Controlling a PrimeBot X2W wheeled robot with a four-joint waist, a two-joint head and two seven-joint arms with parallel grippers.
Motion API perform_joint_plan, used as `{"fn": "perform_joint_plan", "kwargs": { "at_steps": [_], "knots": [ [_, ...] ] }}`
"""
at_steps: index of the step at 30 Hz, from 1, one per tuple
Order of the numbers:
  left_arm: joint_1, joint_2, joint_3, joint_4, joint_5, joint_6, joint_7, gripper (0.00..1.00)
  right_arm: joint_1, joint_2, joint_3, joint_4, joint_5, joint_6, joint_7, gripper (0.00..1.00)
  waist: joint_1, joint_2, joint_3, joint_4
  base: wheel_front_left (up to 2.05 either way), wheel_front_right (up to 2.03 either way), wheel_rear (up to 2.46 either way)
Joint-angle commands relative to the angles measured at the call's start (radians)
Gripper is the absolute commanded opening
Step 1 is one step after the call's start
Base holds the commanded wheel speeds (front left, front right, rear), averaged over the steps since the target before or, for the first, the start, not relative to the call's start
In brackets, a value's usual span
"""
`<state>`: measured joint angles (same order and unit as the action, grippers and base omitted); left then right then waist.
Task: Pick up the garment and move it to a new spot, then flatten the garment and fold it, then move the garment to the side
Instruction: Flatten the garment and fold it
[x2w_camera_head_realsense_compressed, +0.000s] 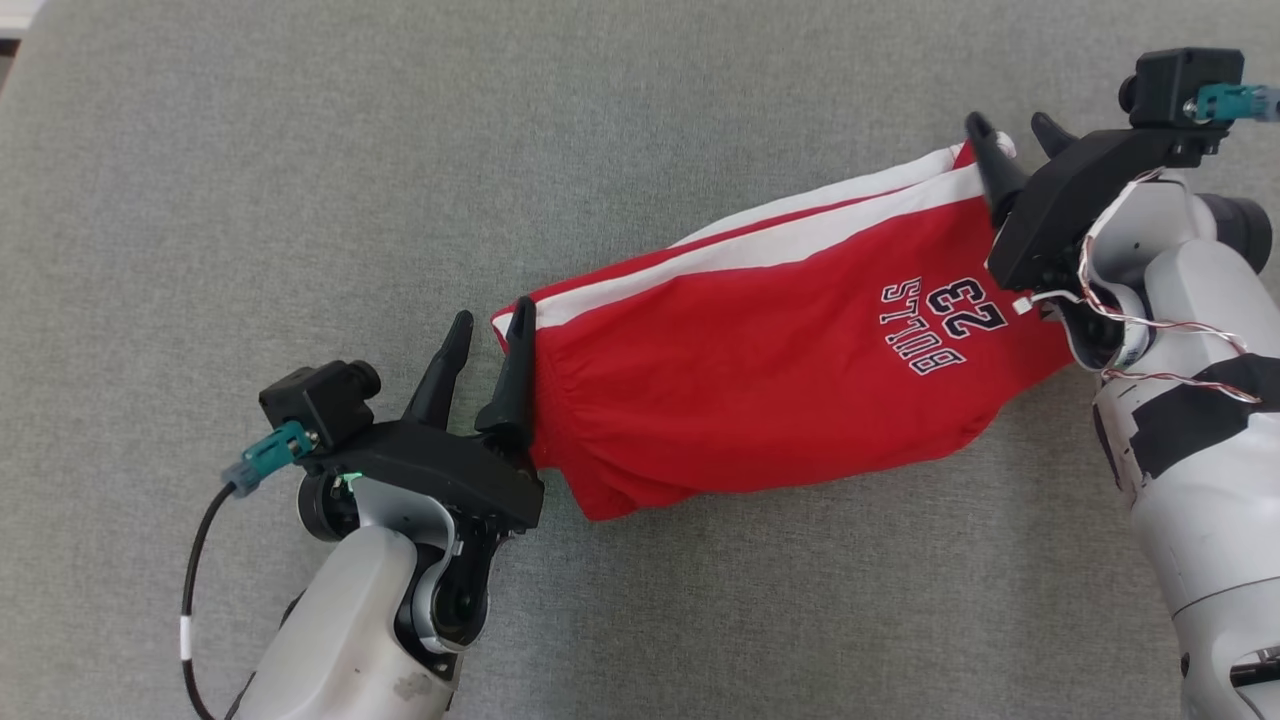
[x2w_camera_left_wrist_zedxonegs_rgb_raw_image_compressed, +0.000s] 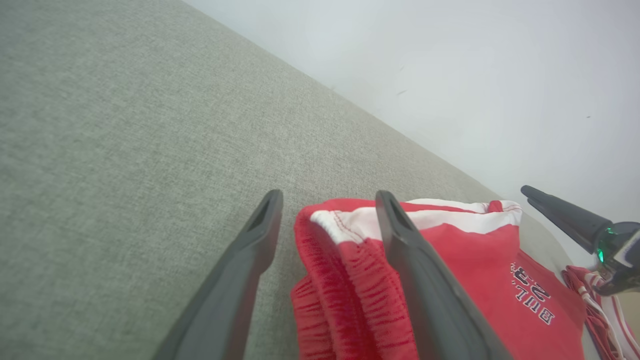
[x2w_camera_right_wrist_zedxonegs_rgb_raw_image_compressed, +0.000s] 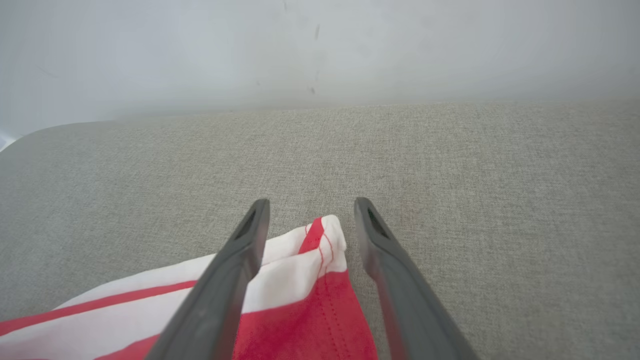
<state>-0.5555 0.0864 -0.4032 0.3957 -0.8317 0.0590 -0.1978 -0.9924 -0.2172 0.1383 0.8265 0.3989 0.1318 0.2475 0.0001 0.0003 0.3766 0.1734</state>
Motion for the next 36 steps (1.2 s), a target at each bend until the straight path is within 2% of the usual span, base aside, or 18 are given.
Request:
{"fn": "perform_joint_plan", "kwargs": {
  "at_steps": [1,4,8,10,12,17,22,26,31,36],
  "knots": [
    [-0.006,0.006,-0.001,0.009,0.020,-0.012,-0.018,1.00,-0.011,0.005,0.011,0.022,0.015,-0.003,-0.012,1.00,-0.0001,-0.0003,-0.018,-0.004,0.00,0.00,0.00],
    [0.013,0.024,0.009,0.005,0.045,-0.025,-0.046,1.00,-0.007,0.008,0.033,0.042,0.044,-0.003,-0.019,1.00,-0.0001,-0.0003,-0.046,-0.012,0.00,0.00,0.00],
    [0.069,0.054,0.066,-0.035,0.126,-0.013,-0.066,1.00,0.028,0.001,0.059,0.042,0.117,-0.003,-0.003,1.00,-0.0001,-0.0003,-0.093,-0.027,0.00,0.00,0.00],
    [0.104,0.076,0.109,-0.104,0.238,-0.002,-0.068,1.00,0.049,-0.011,0.075,0.037,0.148,-0.003,0.008,1.00,-0.0001,-0.0003,-0.114,-0.033,0.00,0.00,0.00],
    [0.179,0.075,0.153,-0.165,0.334,0.010,-0.066,1.00,0.074,-0.022,0.087,0.035,0.172,-0.003,0.013,1.00,-0.0001,-0.0003,-0.136,-0.039,0.00,0.00,0.00],
    [0.320,0.040,0.265,-0.294,0.494,-0.005,-0.066,1.00,0.134,-0.053,0.101,0.046,0.207,-0.003,0.012,1.00,-0.0001,-0.0003,-0.169,-0.037,0.00,0.00,0.00],
    [0.415,0.003,0.343,-0.367,0.571,-0.033,-0.066,1.00,0.162,-0.068,0.098,0.066,0.219,-0.003,0.005,1.00,-0.0001,-0.0003,-0.173,-0.024,0.00,0.00,0.00],
    [0.488,-0.026,0.401,-0.389,0.582,-0.060,-0.067,1.00,0.173,-0.080,0.082,0.100,0.226,-0.003,-0.007,1.00,-0.0001,-0.0003,-0.165,-0.004,0.00,0.00,0.00],
    [0.550,-0.034,0.406,-0.398,0.597,-0.099,-0.067,1.00,0.149,-0.077,0.058,0.160,0.222,-0.003,-0.006,1.00,-0.0001,-0.0003,-0.143,0.023,0.00,0.00,0.00],
    [0.581,-0.036,0.407,-0.419,0.557,-0.086,-0.067,1.00,0.130,-0.062,0.059,0.206,0.210,-0.003,0.015,1.00,-0.0001,-0.0003,-0.119,0.041,0.00,0.00,0.00]
  ]
}}
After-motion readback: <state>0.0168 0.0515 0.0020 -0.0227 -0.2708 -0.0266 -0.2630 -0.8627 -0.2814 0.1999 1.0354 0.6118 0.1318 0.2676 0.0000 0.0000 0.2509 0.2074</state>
